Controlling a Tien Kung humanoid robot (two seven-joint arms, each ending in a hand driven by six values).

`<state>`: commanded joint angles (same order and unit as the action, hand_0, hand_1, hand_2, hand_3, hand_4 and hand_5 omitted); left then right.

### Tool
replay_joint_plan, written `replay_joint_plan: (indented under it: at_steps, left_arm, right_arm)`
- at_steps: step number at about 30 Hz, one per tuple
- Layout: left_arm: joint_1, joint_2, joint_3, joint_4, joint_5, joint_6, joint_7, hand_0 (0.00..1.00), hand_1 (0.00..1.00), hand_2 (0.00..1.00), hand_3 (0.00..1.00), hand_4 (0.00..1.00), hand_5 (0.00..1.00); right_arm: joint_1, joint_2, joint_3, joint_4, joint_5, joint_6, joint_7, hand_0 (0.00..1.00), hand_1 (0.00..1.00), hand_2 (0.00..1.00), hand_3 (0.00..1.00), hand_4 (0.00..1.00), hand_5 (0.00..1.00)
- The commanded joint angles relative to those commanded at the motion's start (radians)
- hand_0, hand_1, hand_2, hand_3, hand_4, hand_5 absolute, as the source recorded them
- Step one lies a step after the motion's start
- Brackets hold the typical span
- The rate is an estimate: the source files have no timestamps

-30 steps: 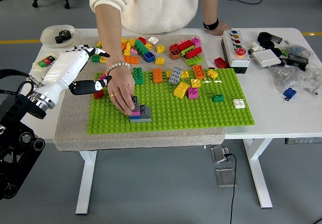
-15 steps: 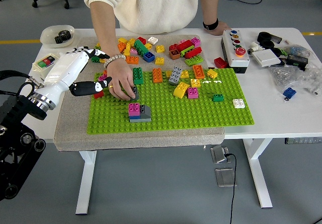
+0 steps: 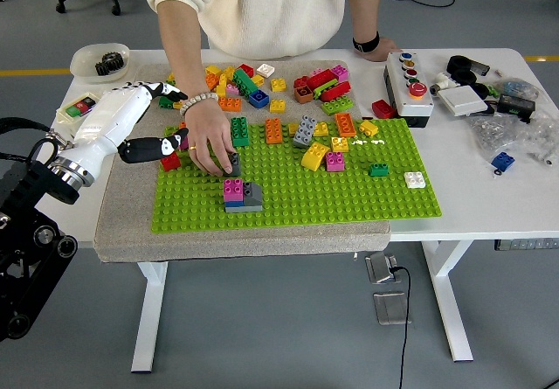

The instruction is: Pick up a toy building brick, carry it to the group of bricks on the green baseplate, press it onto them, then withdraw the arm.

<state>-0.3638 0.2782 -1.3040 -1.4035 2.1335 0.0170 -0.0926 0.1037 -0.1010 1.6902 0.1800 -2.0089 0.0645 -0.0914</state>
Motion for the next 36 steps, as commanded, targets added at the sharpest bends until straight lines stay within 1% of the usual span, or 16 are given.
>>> replay_joint_plan:
  at_steps: [4, 5, 6, 8, 9, 10, 11, 16, 17, 22, 23, 28, 29, 35, 36]
  left_arm:
    - [-0.018, 0.006, -0.001, 0.015, 0.004, -0.02, -0.003, 0.834, 0.788, 0.719, 0.701, 0.623, 0.2]
    - [-0.019, 0.006, -0.001, 0.016, 0.004, -0.021, -0.004, 0.829, 0.791, 0.725, 0.71, 0.612, 0.151]
    - [-0.027, 0.009, -0.001, 0.023, 0.007, -0.035, -0.005, 0.829, 0.791, 0.725, 0.71, 0.612, 0.151]
    - [-0.031, 0.01, -0.001, 0.027, 0.008, -0.042, -0.006, 0.829, 0.791, 0.725, 0.71, 0.612, 0.151]
    - [-0.045, 0.013, 0.001, 0.041, 0.009, -0.071, -0.01, 0.829, 0.791, 0.725, 0.71, 0.612, 0.151]
    - [-0.049, 0.014, 0.002, 0.045, 0.01, -0.08, -0.011, 0.829, 0.791, 0.725, 0.71, 0.612, 0.151]
    - [-0.05, 0.014, 0.003, 0.046, 0.01, -0.082, -0.011, 0.837, 0.809, 0.762, 0.73, 0.664, 0.098]
    - [-0.072, 0.015, 0.012, 0.071, 0.01, -0.106, -0.014, 0.837, 0.809, 0.762, 0.73, 0.664, 0.098]
    - [-0.077, 0.015, 0.014, 0.075, 0.013, -0.111, -0.014, 0.837, 0.811, 0.762, 0.724, 0.683, 0.051]
    - [-0.096, 0.014, 0.023, 0.091, 0.019, -0.128, -0.011, 0.837, 0.811, 0.762, 0.724, 0.683, 0.051]
    - [-0.102, 0.012, 0.025, 0.097, 0.021, -0.136, -0.009, 0.822, 0.798, 0.753, 0.724, 0.732, 0.055]
    - [-0.129, -0.002, 0.035, 0.123, 0.034, -0.174, -0.001, 0.822, 0.798, 0.753, 0.724, 0.732, 0.055]
    - [-0.134, -0.005, 0.036, 0.127, 0.036, -0.18, 0.0, 0.815, 0.795, 0.749, 0.754, 0.827, 0.073]
    - [-0.163, -0.022, 0.041, 0.156, 0.06, -0.219, 0.008, 0.815, 0.795, 0.749, 0.754, 0.827, 0.073]
    - [-0.17, -0.025, 0.043, 0.162, 0.067, -0.23, 0.009, 0.841, 0.825, 0.777, 0.794, 0.895, 0.092]
  right_arm:
    - [0.001, -0.001, 0.0, 0.0, 0.001, 0.0, 0.0, 0.74, 0.64, 0.691, 0.56, 0.811, 0.501]
    - [0.001, -0.001, 0.0, 0.0, 0.001, 0.0, 0.0, 0.74, 0.641, 0.691, 0.559, 0.811, 0.502]
    - [0.001, -0.001, 0.0, 0.0, 0.002, 0.0, 0.0, 0.74, 0.641, 0.691, 0.559, 0.811, 0.502]
    - [0.001, -0.001, 0.0, 0.0, 0.003, 0.0, 0.0, 0.74, 0.641, 0.691, 0.559, 0.811, 0.502]
    - [0.001, -0.001, 0.0, 0.0, 0.003, 0.0, 0.0, 0.74, 0.641, 0.691, 0.559, 0.811, 0.502]
    - [0.001, -0.001, 0.0, 0.0, 0.003, -0.001, 0.0, 0.74, 0.641, 0.691, 0.559, 0.811, 0.502]
    - [0.001, -0.001, 0.0, 0.0, 0.002, -0.001, 0.0, 0.741, 0.64, 0.691, 0.559, 0.81, 0.501]
    - [0.003, -0.002, 0.0, 0.0, 0.004, -0.001, 0.001, 0.741, 0.64, 0.691, 0.559, 0.81, 0.501]
    - [0.004, -0.002, 0.0, 0.0, 0.004, -0.001, 0.001, 0.74, 0.64, 0.691, 0.559, 0.809, 0.5]
    - [0.002, -0.002, 0.001, 0.0, 0.004, 0.0, 0.0, 0.74, 0.64, 0.691, 0.559, 0.809, 0.5]
    - [0.002, -0.002, 0.001, 0.0, 0.004, 0.0, 0.0, 0.74, 0.64, 0.691, 0.56, 0.81, 0.501]
    - [0.005, -0.003, -0.001, 0.0, 0.007, -0.001, 0.001, 0.74, 0.64, 0.691, 0.56, 0.81, 0.501]
    - [0.005, -0.003, -0.002, 0.0, 0.007, -0.001, 0.001, 0.74, 0.64, 0.691, 0.559, 0.81, 0.5]
    - [0.006, -0.004, -0.003, 0.0, 0.008, -0.001, 0.001, 0.74, 0.64, 0.691, 0.559, 0.81, 0.5]
    - [0.006, -0.004, -0.002, 0.0, 0.008, 0.0, 0.0, 0.74, 0.64, 0.691, 0.56, 0.81, 0.5]
